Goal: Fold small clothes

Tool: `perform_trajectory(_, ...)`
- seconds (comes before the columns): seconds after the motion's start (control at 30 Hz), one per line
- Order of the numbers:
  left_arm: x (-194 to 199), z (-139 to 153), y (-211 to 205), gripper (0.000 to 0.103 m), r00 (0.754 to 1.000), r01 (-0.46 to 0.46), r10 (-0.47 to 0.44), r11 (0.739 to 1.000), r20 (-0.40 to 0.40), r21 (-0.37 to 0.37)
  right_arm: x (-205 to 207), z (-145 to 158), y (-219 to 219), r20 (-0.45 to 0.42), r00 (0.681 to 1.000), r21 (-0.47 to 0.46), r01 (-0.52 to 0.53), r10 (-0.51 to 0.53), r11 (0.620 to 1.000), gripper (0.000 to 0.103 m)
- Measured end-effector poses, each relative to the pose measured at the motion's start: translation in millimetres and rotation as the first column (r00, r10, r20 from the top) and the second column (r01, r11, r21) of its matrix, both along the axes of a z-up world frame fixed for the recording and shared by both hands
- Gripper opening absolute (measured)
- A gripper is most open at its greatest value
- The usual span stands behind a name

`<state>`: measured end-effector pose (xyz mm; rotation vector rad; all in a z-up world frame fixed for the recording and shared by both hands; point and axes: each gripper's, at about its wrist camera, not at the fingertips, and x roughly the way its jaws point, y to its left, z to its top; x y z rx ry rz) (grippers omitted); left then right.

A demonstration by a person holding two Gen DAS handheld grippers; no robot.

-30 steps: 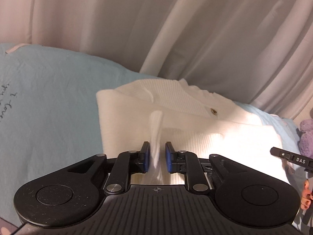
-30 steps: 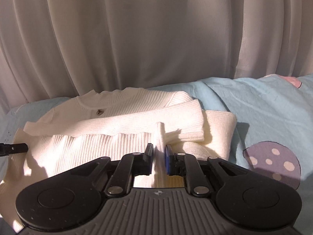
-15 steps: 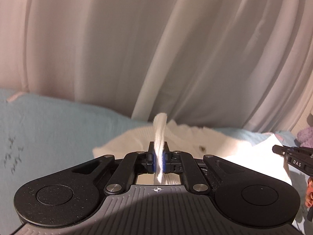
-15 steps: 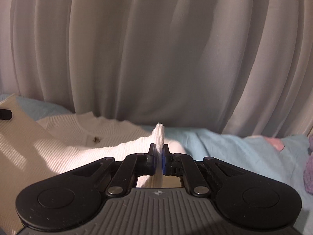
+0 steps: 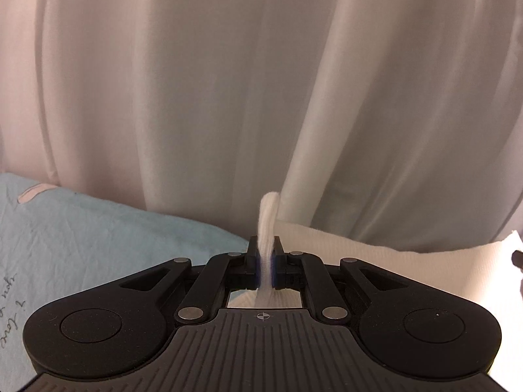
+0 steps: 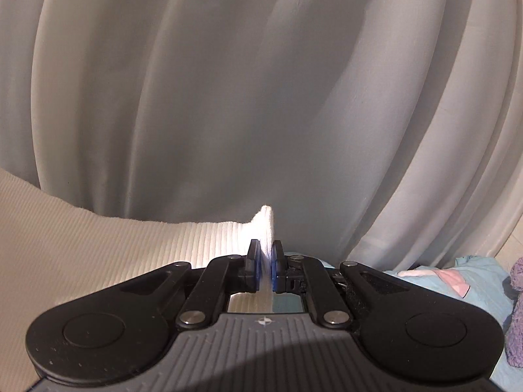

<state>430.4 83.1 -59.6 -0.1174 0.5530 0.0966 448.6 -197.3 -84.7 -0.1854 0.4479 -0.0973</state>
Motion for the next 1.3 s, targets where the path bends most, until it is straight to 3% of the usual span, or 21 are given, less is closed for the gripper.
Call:
perform_trajectory(0.07, 2, -9, 0, 0.01, 0.999, -0.036, 0.036, 0.998, -0.004, 0.057, 1, -6, -2, -0.01, 0.999, -0.035, 0.048, -0.048, 0.998, 0.008)
perform_trajectory(0.13, -5, -11, 6, 0.01, 0.996, -0.088, 0.087, 0.992, 0.012, 0.087, -8, -4, -7, -0.001, 0.999, 0.038, 0.054, -0.054, 0.998, 0.008)
perform_trajectory(0.2, -17, -8, 9, 0.009, 0.995, -0.095, 0.092, 0.994, 0.049, 0.059, -18, 0, -6, -0.02, 0.999, 0.242, -0.033, 0.039, 0.97, 0.014)
perform_trajectory(0.23, -21, -7, 8, 0.01, 0.996, -0.073, 0.071, 0.997, 0.058, 0.02, -22, -4, 0, -0.033, 0.99, 0.354, -0.116, 0.136, 0.928, 0.014)
perform_trajectory(0.3, -24, -11, 1, 0.015, 0.998, 0.012, -0.007, 0.997, 0.057, -0.075, -30, -15, 27, -0.032, 0.952, 0.436, -0.261, 0.305, 0.862, 0.014)
perform_trajectory(0.33, -22, -18, -6, 0.019, 0.996, 0.071, -0.066, 0.992, 0.053, -0.102, -32, -20, 40, -0.033, 0.937, 0.415, -0.303, 0.348, 0.858, 0.014)
perform_trajectory(0.37, -19, -23, -12, 0.027, 0.995, 0.095, -0.093, 0.991, 0.035, -0.09, -33, -27, 53, -0.05, 0.926, 0.359, -0.333, 0.374, 0.872, 0.014)
perform_trajectory(0.4, -15, -31, -20, 0.026, 0.993, 0.115, -0.115, 0.992, 0.006, -0.06, -31, -33, 60, -0.077, 0.927, 0.3, -0.329, 0.367, 0.895, 0.014)
perform_trajectory(0.47, -9, -42, -23, 0.026, 0.993, 0.116, -0.118, 0.992, -0.029, -0.039, -22, -33, 48, -0.091, 0.94, 0.309, -0.288, 0.33, 0.906, 0.014)
perform_trajectory(0.53, -6, -45, -11, 0.025, 0.996, 0.062, -0.068, 0.993, -0.052, -0.102, -17, -33, 35, -0.101, 0.969, 0.216, -0.2, 0.226, 0.956, 0.011)
perform_trajectory(0.6, -7, -48, 2, 0.019, 0.999, 0.012, -0.019, 0.99, -0.048, -0.144, -10, -33, -3, -0.1, 0.973, 0.309, -0.167, 0.207, 0.936, 0.0)
perform_trajectory(0.67, -8, -52, 12, 0.017, 0.999, 0.004, -0.012, 0.982, -0.046, -0.188, -8, -34, -27, -0.103, 0.989, 0.273, -0.071, 0.103, 0.959, 0.0)
perform_trajectory(0.73, -10, -52, 17, 0.017, 0.999, 0.002, -0.011, 0.978, -0.042, -0.21, -8, -34, -47, -0.098, 0.99, 0.368, -0.061, 0.104, 0.928, 0.0)
perform_trajectory(0.77, -10, -52, 17, 0.017, 0.999, 0.002, -0.011, 0.978, -0.042, -0.208, -9, -33, -45, -0.1, 0.99, 0.353, -0.059, 0.101, 0.934, 0.0)
perform_trajectory(0.83, -7, -52, 13, 0.017, 0.999, 0.002, -0.011, 0.981, -0.045, -0.195, -13, -31, -26, -0.108, 0.989, 0.233, -0.069, 0.097, 0.97, 0.0)
perform_trajectory(0.93, -10, -50, 10, 0.017, 0.998, 0.013, -0.023, 0.984, -0.052, -0.175, -36, -23, -8, -0.098, 0.981, 0.251, -0.141, 0.17, 0.958, 0.003)
perform_trajectory(1.03, -22, -43, 7, 0.026, 0.995, 0.068, -0.077, 0.989, -0.065, -0.13, -69, -21, -2, -0.081, 0.975, 0.185, -0.191, 0.209, 0.964, 0.004)
perform_trajectory(1.13, -42, -37, 11, 0.041, 0.987, 0.116, -0.126, 0.989, -0.098, -0.097, -91, -32, -14, -0.084, 0.981, 0.158, -0.158, 0.173, 0.975, 0.004)
perform_trajectory(1.23, -68, -36, 24, 0.044, 0.989, 0.119, -0.126, 0.989, -0.082, -0.085, -105, -45, -36, -0.05, 0.992, 0.096, -0.11, 0.115, 0.989, 0.004)
perform_trajectory(1.27, -75, -38, 27, 0.053, 0.989, 0.102, -0.109, 0.992, -0.098, -0.074, -106, -47, -41, -0.046, 0.994, 0.084, -0.097, 0.101, 0.992, 0.004)
perform_trajectory(1.3, -81, -40, 31, 0.053, 0.989, 0.096, -0.104, 0.992, -0.106, -0.079, -108, -48, -46, -0.039, 0.994, 0.091, -0.094, 0.098, 0.991, 0.004)
